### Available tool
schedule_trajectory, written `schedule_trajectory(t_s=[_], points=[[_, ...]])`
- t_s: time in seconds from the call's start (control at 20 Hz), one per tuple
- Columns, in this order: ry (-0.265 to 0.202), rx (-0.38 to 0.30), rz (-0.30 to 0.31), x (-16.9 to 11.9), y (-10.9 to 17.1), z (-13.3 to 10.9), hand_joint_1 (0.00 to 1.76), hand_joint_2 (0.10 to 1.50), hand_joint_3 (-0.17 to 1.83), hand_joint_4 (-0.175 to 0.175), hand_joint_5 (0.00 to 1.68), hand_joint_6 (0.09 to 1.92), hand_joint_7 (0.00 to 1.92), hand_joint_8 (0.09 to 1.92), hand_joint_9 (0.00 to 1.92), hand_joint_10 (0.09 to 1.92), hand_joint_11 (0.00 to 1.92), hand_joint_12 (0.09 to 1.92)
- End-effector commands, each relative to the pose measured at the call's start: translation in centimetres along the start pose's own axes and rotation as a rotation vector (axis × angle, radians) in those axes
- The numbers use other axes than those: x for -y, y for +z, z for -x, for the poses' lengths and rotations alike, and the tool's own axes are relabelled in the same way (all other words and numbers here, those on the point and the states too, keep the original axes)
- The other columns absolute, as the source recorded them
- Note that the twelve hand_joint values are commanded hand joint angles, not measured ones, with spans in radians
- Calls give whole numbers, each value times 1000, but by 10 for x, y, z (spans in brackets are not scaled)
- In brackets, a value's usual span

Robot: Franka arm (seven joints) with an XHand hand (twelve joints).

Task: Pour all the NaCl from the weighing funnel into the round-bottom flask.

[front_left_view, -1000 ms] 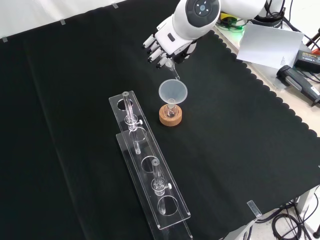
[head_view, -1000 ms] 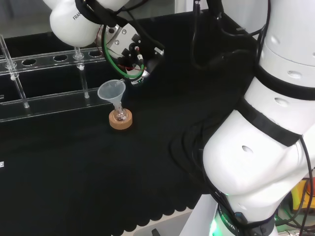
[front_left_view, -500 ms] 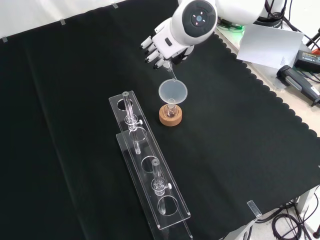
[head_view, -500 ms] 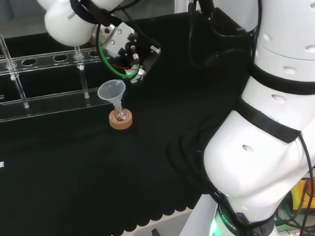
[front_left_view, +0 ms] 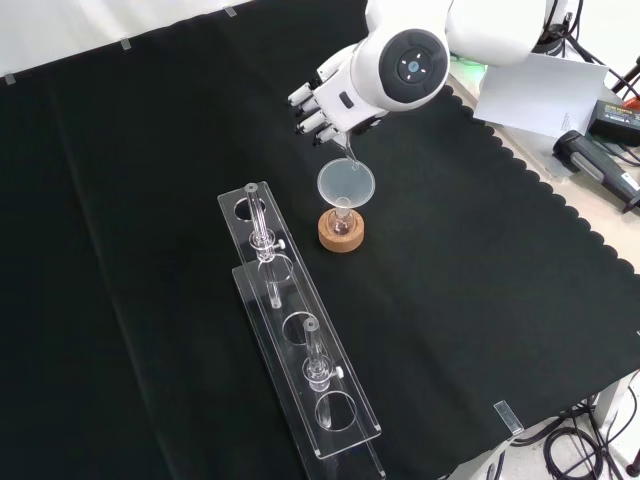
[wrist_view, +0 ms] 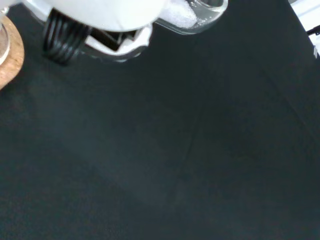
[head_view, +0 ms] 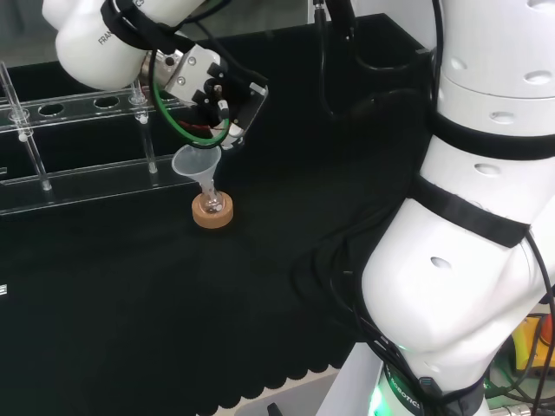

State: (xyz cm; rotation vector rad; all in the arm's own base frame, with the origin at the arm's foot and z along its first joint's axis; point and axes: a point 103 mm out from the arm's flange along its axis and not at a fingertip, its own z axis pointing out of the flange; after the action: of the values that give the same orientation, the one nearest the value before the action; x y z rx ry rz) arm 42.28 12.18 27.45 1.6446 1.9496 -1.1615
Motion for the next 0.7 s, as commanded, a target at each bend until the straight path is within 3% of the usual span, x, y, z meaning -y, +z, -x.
schedule_trajectory(t_s=[0.05,0.3,0.7], points=[[16,36,-2,-4,-2,2,1147,625,632,175,1406,413,725,643,1097,267,813,1077],[15,70,8,-1,-14,-6,1147,625,633,175,1406,415,724,643,1097,266,813,1077],[21,86,1,0,-11,-3,1147,624,634,175,1404,418,721,642,1097,264,811,1077]])
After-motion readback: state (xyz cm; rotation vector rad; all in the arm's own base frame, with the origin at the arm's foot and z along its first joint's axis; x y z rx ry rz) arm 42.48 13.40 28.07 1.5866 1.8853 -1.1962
